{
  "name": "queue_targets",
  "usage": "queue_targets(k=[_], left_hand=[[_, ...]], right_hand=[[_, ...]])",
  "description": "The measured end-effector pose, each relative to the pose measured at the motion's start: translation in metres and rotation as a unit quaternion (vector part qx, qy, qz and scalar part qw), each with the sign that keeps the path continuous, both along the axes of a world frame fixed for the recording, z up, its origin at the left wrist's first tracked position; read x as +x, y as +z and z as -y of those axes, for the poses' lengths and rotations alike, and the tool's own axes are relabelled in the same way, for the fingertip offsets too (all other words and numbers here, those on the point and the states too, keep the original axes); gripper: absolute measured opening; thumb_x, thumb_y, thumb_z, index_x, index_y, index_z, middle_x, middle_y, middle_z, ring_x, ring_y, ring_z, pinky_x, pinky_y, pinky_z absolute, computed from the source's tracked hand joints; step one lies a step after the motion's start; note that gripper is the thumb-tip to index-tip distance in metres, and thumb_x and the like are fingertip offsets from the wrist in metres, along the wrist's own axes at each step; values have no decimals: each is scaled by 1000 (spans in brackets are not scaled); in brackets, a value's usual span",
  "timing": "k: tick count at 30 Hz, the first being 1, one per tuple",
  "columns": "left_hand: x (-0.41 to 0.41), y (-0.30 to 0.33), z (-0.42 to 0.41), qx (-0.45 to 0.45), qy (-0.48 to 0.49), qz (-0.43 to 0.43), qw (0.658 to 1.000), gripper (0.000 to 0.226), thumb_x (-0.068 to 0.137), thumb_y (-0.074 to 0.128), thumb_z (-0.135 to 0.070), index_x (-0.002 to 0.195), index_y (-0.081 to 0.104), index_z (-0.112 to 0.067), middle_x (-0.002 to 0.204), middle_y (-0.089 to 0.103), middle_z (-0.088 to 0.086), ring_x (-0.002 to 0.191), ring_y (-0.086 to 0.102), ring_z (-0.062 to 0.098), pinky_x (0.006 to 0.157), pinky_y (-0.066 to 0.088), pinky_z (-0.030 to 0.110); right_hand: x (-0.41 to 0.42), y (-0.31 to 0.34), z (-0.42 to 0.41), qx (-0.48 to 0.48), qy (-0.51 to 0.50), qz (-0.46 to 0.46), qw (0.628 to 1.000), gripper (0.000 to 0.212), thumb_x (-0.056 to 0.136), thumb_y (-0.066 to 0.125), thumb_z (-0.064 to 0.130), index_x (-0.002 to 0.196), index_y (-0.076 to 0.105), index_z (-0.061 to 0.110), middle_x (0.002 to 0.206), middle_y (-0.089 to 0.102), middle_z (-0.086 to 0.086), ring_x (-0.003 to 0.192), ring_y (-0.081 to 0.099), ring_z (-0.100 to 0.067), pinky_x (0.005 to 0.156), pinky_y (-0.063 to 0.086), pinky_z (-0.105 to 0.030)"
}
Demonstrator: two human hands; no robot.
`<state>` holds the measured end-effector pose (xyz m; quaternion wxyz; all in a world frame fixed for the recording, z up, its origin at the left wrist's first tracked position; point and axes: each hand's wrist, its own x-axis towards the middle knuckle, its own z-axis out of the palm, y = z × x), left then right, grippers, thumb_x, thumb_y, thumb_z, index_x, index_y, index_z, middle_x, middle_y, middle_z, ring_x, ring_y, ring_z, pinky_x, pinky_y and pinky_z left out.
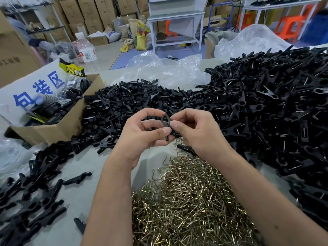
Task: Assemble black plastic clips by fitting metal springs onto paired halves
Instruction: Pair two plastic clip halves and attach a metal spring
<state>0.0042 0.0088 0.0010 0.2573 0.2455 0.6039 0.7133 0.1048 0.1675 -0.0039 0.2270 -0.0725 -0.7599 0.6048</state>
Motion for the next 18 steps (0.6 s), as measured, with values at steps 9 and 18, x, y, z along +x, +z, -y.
queue_targets(k=[9,18], left_hand=[[1,1,-2,8,-4,-39,999,33,82,81,0,109,76,-18,76,71,-4,70,76,24,62,60,24],[-5,-1,0,14,61,-107,992,33,88,75,6,107,73,-21,98,78,9,88,78,28,74,64,34]], right_hand=[[0,2,3,-82,61,-22,995,33,103,59,3,114,72,32,75,54,-2,54,43,-19,45,40,-25],[-1,3,1,-281,28,16,959,27,106,49,2,101,74,11,68,52,-3,54,48,-12,42,40,-23]])
